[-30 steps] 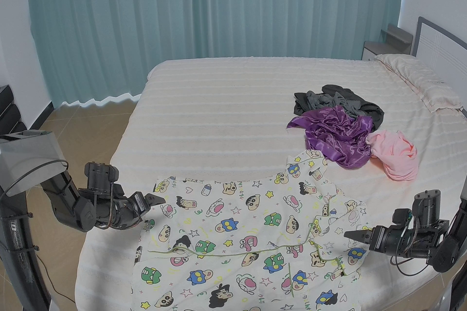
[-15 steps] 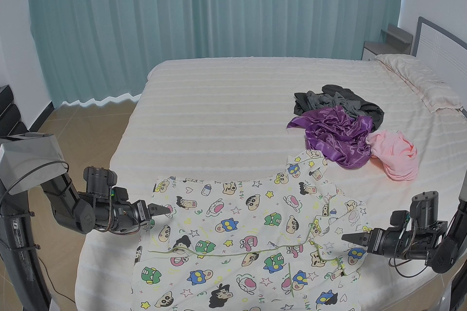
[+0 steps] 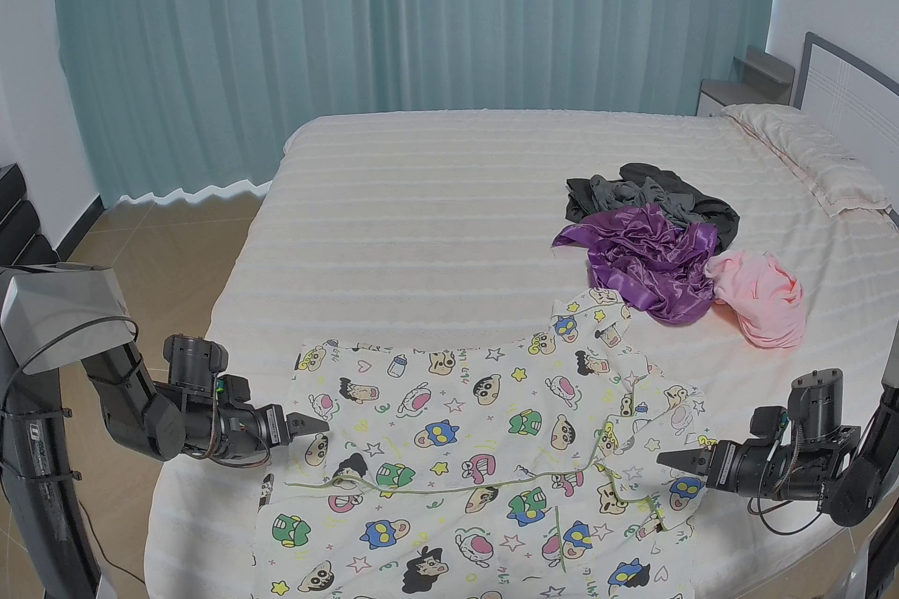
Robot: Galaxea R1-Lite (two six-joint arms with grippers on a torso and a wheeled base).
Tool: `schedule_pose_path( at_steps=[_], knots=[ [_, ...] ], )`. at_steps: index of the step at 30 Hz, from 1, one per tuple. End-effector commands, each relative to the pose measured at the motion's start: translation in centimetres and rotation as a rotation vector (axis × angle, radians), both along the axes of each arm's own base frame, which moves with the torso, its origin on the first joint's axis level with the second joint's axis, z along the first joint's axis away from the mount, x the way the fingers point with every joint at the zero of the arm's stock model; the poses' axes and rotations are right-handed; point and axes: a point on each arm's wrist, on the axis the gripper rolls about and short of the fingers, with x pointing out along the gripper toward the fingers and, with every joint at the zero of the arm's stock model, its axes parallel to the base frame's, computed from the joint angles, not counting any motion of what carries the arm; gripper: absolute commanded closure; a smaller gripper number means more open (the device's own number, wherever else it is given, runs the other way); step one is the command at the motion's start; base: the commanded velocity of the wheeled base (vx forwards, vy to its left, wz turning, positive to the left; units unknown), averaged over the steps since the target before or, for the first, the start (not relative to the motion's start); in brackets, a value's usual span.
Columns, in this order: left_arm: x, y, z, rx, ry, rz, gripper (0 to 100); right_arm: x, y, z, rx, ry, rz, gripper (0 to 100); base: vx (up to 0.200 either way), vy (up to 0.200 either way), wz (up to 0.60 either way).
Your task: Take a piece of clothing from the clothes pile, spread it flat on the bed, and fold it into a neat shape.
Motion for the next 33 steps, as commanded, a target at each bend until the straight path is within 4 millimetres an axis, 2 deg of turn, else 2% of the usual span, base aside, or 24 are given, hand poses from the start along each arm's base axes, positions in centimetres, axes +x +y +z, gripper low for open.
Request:
schedule_pose_path(
  at_steps=[1,10,11,22,33],
  knots=[
    [-0.3,-0.8,-0.4,0.039,0.007,-0.003,0,-0.4,-0.1,-0.3,-0.004,0.023,0.001,0,0.000,0.000,0.00],
    [-0.3,-1.1,-0.6,0.060,0.012,0.005,0,-0.4,-0.1,-0.3,-0.004,0.023,0.001,0,0.000,0.000,0.00],
    [-0.3,-1.1,-0.6,0.059,0.013,0.006,100,-0.4,-0.1,-0.3,-0.004,0.023,0.001,0,0.000,0.000,0.00],
    [-0.7,-1.0,-0.3,0.036,0.039,0.047,100,-0.4,-0.1,-0.3,-0.004,0.023,0.001,0,0.000,0.000,0.00],
    [-0.7,0.7,1.3,0.046,-0.002,0.116,100,-0.4,-0.1,-0.2,-0.004,0.021,0.001,0,0.000,0.000,0.00]
  ],
)
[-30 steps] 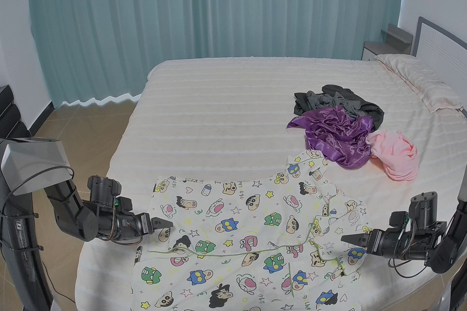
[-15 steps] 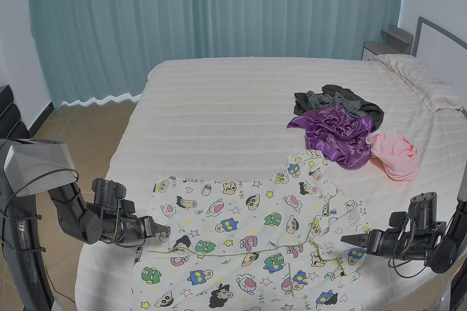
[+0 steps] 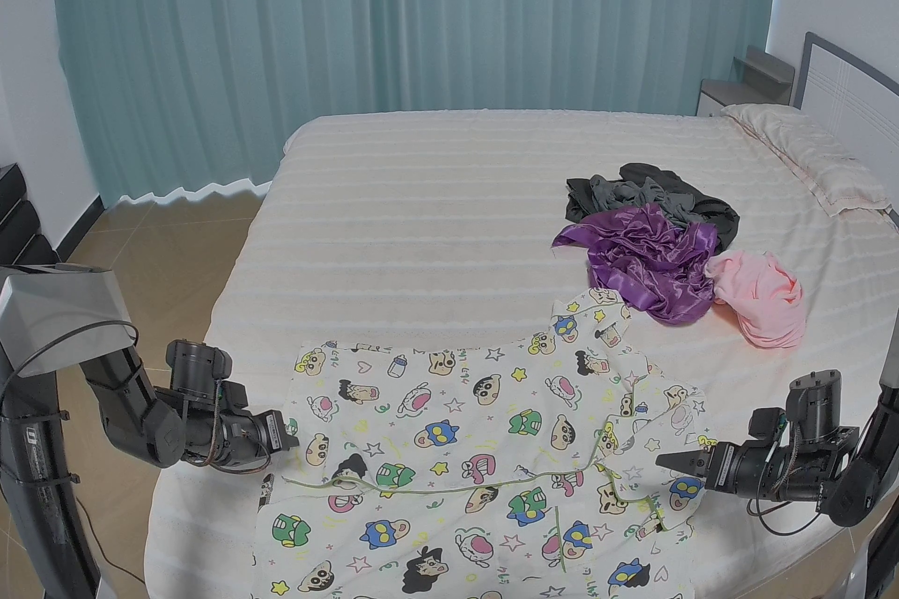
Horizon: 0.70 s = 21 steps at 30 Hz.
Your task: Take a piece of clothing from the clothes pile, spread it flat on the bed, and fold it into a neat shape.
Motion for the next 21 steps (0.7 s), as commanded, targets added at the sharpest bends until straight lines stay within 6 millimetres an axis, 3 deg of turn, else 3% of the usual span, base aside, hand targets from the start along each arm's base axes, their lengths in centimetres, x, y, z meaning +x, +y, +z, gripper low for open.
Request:
schedule_pose_path(
  at_steps=[1,21],
  knots=[
    [0.0,0.7,0.8,0.003,-0.023,0.023,100,-0.5,-0.1,-0.1,-0.003,0.014,0.001,0,0.000,0.000,0.00],
    [-0.4,2.6,0.0,0.107,0.008,0.018,100,-0.4,-0.1,-0.1,-0.003,0.017,0.000,0,0.000,0.000,0.00]
  ],
)
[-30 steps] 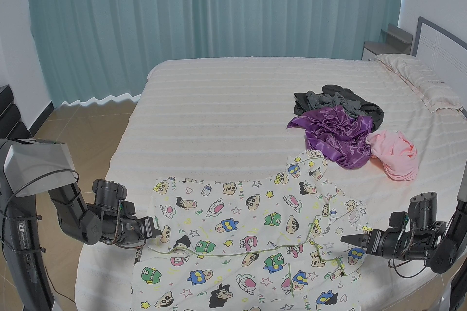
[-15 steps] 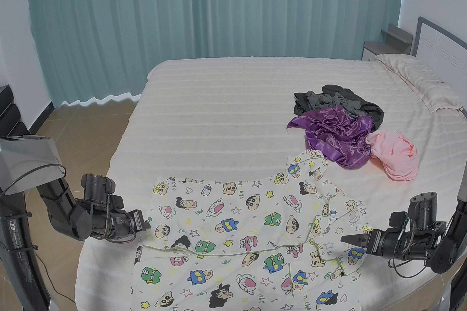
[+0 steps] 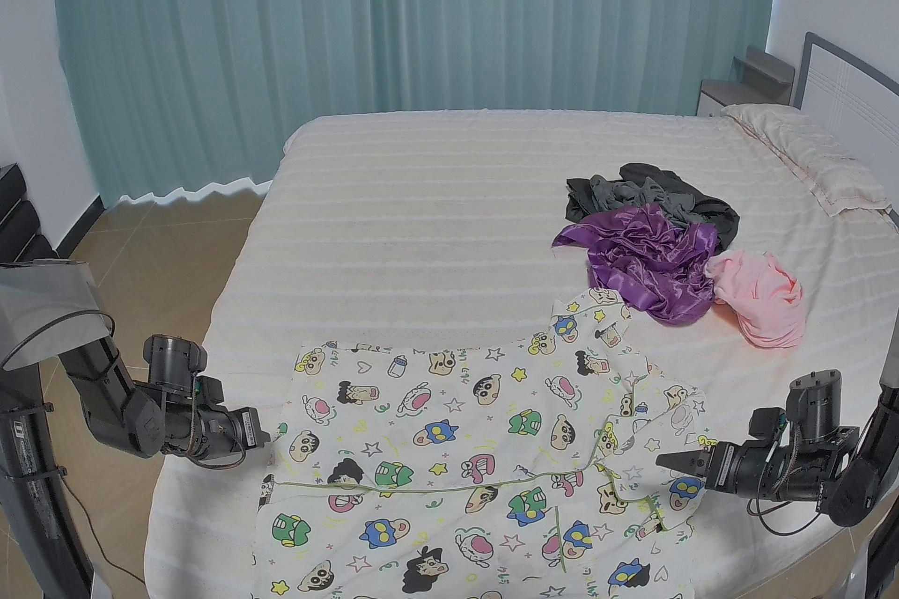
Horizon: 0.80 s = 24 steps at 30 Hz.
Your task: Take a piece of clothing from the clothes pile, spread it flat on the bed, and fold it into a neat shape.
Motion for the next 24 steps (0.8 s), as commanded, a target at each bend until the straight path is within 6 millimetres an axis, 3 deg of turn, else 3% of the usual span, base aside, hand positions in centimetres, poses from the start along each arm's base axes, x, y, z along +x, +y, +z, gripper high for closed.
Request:
schedule_pose_path(
  at_steps=[1,12,16,24],
  knots=[
    [-0.2,0.2,-0.3,0.010,0.018,-0.010,100,-0.4,-0.1,-0.2,-0.003,0.017,-0.001,0,0.000,0.000,0.00],
    [-0.8,0.3,-0.2,0.016,0.039,-0.016,100,-0.3,-0.5,-0.1,-0.003,0.005,-0.022,0,0.000,0.000,0.00],
    [-1.6,0.7,0.9,0.002,0.016,-0.007,100,0.4,-1.8,-0.1,-0.004,-0.005,-0.091,0,0.000,0.000,0.00],
    [-1.7,1.6,1.5,-0.093,0.017,0.037,100,4.6,-4.0,-0.9,0.007,-0.054,-0.281,0,0.000,0.000,0.00]
  ],
)
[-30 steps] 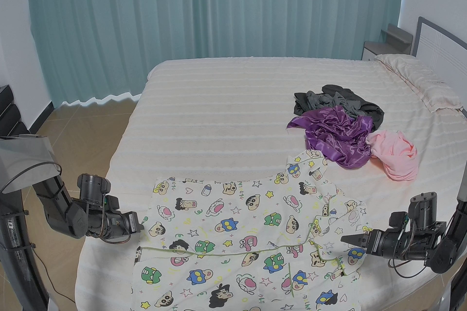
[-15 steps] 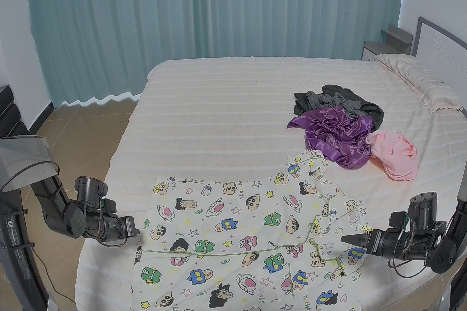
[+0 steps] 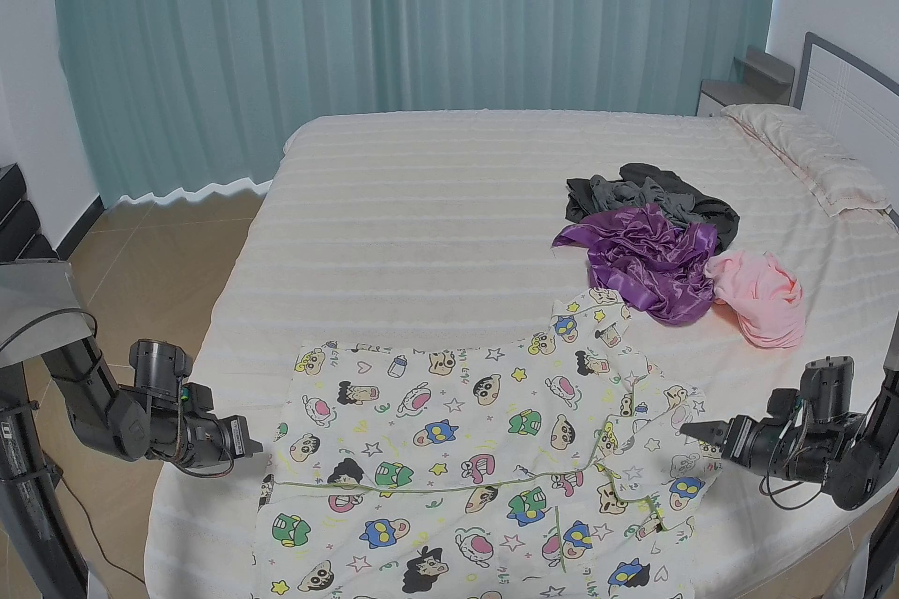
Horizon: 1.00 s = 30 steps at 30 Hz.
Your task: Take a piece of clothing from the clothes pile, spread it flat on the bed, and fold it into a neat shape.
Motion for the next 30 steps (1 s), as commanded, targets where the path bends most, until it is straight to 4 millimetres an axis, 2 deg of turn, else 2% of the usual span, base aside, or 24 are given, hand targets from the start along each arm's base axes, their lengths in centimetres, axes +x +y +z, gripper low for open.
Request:
schedule_pose_path(
  at_steps=[1,3,9,10,14,19,26,30],
  knots=[
    [0.2,0.5,0.7,-0.054,-0.012,0.054,100,2.5,-1.2,-1.2,0.008,0.006,-0.127,0,0.000,0.000,0.00],
    [0.2,0.5,0.8,-0.067,-0.008,0.064,100,3.0,-1.6,-2.2,-0.007,0.034,-0.180,0,0.000,0.000,0.00],
    [0.2,0.5,0.5,-0.066,-0.001,0.061,100,3.3,-2.4,-3.5,-0.038,0.057,-0.178,0,0.000,0.000,0.00],
    [0.2,0.5,0.5,-0.066,0.001,0.061,100,3.5,-2.6,-4.6,-0.063,0.074,-0.158,0,0.000,0.000,0.00],
    [0.1,0.5,0.5,-0.064,0.005,0.060,100,3.7,-2.4,-6.2,-0.080,0.087,-0.132,0,0.000,0.000,0.00],
    [0.1,0.5,0.4,-0.064,0.006,0.060,100,3.8,-2.2,-7.2,-0.081,0.089,-0.120,0,0.000,0.000,0.00],
    [0.0,0.4,0.3,-0.065,0.009,0.056,100,4.2,-2.1,-7.1,-0.076,0.056,-0.118,0,0.000,0.000,0.00],
    [0.0,0.4,0.4,-0.066,0.008,0.057,100,5.4,-1.7,-4.9,-0.068,-0.091,-0.107,0,0.000,0.000,0.00]
  ],
)
